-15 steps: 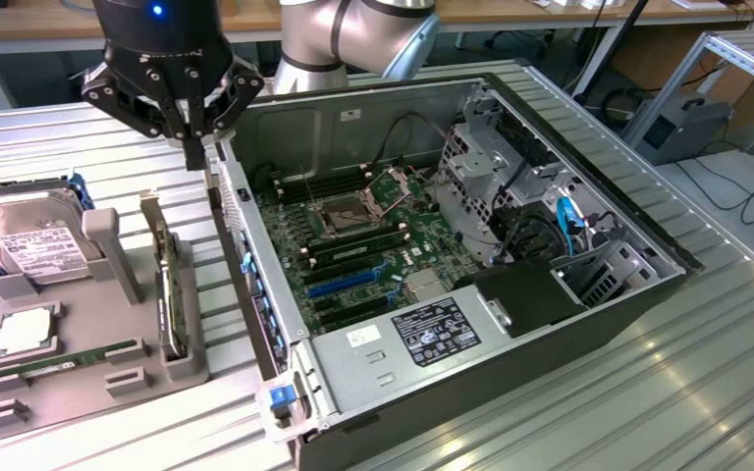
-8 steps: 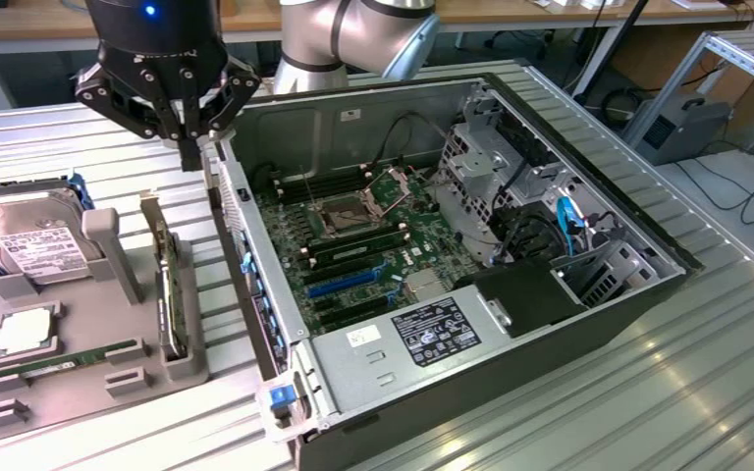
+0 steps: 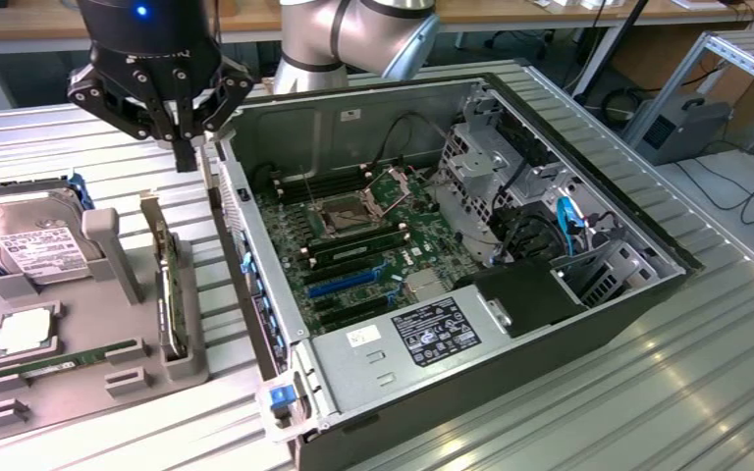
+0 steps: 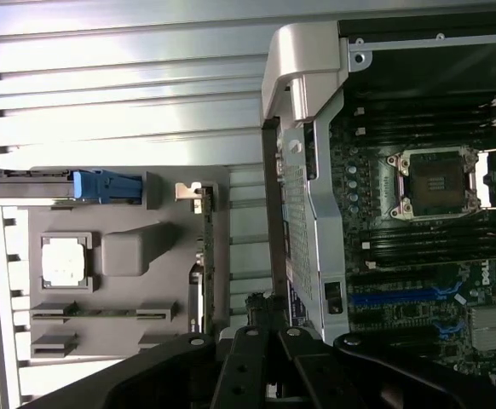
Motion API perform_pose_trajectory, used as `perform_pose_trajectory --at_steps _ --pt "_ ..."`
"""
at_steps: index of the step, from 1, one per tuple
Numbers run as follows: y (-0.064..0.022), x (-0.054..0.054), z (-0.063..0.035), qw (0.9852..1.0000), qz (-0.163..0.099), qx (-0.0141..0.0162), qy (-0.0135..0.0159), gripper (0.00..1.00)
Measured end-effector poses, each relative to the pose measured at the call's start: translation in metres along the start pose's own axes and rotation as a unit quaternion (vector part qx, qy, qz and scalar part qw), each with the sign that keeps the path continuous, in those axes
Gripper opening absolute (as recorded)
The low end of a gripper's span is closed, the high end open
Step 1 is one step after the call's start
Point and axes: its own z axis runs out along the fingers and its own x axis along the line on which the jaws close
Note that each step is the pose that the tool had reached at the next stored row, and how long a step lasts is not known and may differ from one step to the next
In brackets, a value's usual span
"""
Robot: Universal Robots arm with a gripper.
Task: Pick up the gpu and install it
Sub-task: 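Reach for the gpu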
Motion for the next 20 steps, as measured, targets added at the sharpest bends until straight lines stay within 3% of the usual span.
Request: perform_pose_trajectory --at_steps 20 --pt "-0.0009 0.012 -0.0002 1.0 0.0 0.0 0.0 0.11"
